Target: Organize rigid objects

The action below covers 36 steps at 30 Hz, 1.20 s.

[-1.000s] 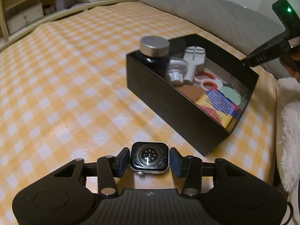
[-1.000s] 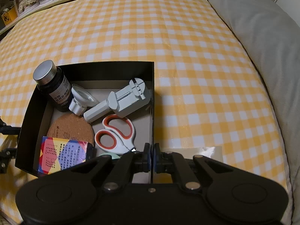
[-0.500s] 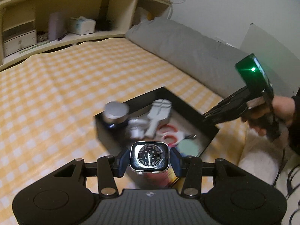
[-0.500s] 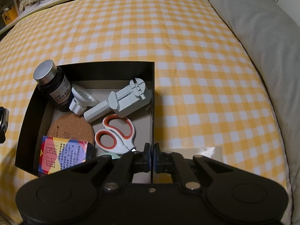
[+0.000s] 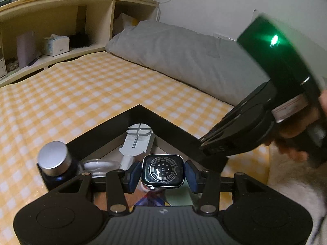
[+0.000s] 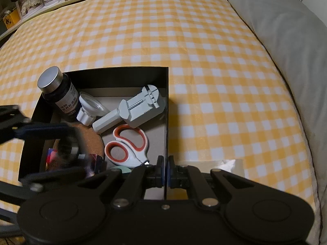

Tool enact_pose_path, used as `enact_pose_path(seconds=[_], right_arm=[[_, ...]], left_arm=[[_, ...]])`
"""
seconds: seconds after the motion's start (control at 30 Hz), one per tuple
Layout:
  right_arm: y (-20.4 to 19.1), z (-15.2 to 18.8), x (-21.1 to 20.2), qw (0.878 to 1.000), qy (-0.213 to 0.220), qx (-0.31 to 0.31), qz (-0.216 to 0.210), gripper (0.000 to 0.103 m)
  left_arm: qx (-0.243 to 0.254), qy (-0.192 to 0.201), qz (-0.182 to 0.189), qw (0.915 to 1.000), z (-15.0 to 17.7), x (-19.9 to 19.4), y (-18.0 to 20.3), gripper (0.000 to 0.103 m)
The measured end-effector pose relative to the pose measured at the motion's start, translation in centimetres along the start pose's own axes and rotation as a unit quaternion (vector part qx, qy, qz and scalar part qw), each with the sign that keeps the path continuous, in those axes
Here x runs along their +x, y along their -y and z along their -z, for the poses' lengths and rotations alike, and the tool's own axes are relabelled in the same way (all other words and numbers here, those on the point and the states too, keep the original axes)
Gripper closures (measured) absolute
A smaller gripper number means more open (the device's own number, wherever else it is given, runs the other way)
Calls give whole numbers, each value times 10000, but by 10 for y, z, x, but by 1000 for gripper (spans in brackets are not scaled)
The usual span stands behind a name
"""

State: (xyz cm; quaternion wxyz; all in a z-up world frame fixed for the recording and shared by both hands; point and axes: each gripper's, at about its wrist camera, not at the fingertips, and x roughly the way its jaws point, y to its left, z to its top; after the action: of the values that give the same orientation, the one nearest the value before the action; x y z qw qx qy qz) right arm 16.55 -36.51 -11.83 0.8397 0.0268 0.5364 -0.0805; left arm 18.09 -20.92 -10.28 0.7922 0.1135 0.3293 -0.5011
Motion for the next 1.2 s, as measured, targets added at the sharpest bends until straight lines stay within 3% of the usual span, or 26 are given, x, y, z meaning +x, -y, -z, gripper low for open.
enact_pose_path(seconds=[0.27, 0.37, 0.53, 0.83, 1.2], right_arm=[[0, 0, 1, 10000, -1, -13, 6, 99], [0, 0, -1, 10000, 10, -31, 16, 99], [-2, 1, -1, 10000, 13, -28, 15, 99], [0, 0, -1, 10000, 12, -20, 4, 99], [-1, 0, -2, 10000, 7, -15, 13, 98]], left_arm=[[54, 74, -284, 9996, 8, 31, 1, 53], [-266, -32, -239, 9994, 11, 37, -6, 41], [-271, -100, -266, 9992, 17, 36, -7, 39], [-478, -100, -74, 9988, 15, 29, -2, 16], [-876, -92, -364, 9954, 10, 14, -2, 0]])
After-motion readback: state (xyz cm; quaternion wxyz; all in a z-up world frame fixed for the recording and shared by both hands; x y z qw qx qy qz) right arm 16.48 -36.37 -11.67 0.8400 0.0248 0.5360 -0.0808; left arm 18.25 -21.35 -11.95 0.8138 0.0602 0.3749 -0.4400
